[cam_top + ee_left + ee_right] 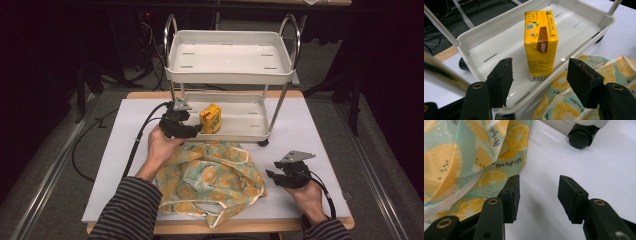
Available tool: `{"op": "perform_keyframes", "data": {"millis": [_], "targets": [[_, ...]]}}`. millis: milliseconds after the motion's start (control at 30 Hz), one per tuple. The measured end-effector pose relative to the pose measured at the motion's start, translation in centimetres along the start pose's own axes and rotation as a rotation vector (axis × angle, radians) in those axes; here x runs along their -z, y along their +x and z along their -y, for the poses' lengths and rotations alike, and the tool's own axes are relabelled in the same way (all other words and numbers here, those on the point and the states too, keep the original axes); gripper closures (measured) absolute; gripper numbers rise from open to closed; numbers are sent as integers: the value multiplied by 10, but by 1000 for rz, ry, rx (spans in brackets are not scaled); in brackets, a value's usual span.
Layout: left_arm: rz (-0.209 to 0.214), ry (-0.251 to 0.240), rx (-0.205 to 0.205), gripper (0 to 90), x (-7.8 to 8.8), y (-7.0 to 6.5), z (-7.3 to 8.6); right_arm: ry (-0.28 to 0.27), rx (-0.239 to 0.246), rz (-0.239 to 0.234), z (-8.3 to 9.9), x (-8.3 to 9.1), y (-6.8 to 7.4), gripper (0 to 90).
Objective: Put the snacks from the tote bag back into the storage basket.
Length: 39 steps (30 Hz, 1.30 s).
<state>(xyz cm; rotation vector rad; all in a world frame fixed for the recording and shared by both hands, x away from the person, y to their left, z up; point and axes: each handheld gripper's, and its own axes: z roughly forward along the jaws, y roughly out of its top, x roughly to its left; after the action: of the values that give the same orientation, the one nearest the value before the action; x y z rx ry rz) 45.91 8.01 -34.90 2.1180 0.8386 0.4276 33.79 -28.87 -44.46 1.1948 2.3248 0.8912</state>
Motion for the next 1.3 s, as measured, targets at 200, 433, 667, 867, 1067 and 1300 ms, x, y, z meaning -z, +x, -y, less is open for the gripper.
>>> {"op": "perform_keyframes", "data": {"millis": [200, 433, 667, 867, 1067, 1300], "targets": [[8, -16, 11, 379, 10, 1, 3, -6, -2, 7, -1, 2, -1, 536], [12, -27, 14, 379, 20, 3, 8, -5, -5, 6, 0, 1, -1, 536], [10, -35, 25, 378, 30, 7, 15, -4, -2, 6, 0, 0, -1, 536], [8, -36, 32, 377, 37, 9, 21, 2, -5, 4, 0, 1, -2, 536], [4, -31, 32, 377, 42, 10, 25, 12, -4, -3, 0, 0, -2, 536], [0, -33, 39, 377, 50, 12, 33, 0, -8, 2, 0, 1, -3, 536]]}}
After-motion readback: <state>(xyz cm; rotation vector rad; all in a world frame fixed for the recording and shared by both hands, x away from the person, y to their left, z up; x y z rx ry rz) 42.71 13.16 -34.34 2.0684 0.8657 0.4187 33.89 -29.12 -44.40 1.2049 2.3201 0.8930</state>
